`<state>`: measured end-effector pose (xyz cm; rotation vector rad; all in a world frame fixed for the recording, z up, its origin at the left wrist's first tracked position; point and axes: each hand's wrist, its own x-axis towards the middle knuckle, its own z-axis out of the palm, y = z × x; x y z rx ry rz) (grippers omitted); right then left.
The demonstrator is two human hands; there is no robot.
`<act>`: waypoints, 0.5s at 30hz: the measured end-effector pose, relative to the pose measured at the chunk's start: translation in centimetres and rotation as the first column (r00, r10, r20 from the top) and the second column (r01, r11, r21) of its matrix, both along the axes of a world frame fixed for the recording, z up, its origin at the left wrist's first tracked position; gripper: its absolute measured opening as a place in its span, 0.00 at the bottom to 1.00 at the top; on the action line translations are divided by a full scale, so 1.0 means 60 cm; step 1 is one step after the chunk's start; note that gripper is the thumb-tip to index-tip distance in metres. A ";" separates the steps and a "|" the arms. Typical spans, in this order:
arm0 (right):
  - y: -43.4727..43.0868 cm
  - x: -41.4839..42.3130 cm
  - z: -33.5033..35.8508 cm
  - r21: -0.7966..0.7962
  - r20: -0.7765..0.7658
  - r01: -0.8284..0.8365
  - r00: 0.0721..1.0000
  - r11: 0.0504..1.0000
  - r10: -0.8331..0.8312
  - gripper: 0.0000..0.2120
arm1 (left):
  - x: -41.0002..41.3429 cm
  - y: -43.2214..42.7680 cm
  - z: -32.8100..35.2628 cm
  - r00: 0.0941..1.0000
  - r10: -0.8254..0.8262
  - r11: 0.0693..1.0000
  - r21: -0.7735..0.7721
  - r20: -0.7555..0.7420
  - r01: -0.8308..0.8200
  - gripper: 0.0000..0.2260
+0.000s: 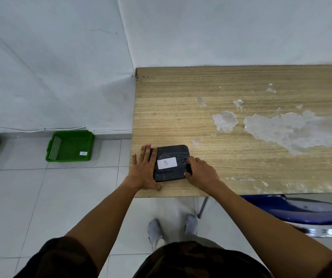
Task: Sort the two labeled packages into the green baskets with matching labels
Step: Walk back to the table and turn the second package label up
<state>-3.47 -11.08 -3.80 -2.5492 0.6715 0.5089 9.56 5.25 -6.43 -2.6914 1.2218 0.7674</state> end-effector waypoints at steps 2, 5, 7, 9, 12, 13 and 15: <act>-0.002 -0.002 0.000 -0.015 0.011 -0.006 1.000 1.000 0.006 0.21 | 0.001 0.000 -0.003 0.999 -0.008 1.000 -0.016 0.031 0.008 0.61; -0.004 -0.005 -0.003 -0.036 0.033 -0.014 0.999 0.999 0.015 0.22 | 0.004 -0.003 -0.004 0.996 -0.020 0.998 -0.050 0.088 0.025 0.60; -0.005 -0.007 -0.005 -0.048 0.036 -0.019 0.999 0.999 0.020 0.23 | 0.008 -0.006 -0.003 0.993 -0.030 0.997 -0.062 0.118 0.037 0.60; -0.006 -0.009 -0.006 -0.050 0.036 -0.018 0.999 0.999 0.020 0.23 | 0.011 -0.008 -0.003 0.994 -0.033 0.997 -0.069 0.104 0.040 0.60; -0.005 -0.011 -0.007 -0.044 0.036 -0.017 0.999 0.999 0.019 0.23 | 0.011 -0.007 -0.002 0.996 -0.032 0.994 -0.103 0.081 0.041 0.59; -0.005 -0.011 -0.008 -0.040 0.035 -0.014 0.999 0.999 0.015 0.24 | 0.011 -0.007 0.000 0.997 -0.031 0.993 -0.115 0.072 0.040 0.58; -0.008 -0.011 -0.009 -0.033 0.037 -0.005 0.999 0.999 0.006 0.26 | 0.010 -0.008 0.004 0.999 -0.024 0.990 -0.137 0.049 0.030 0.57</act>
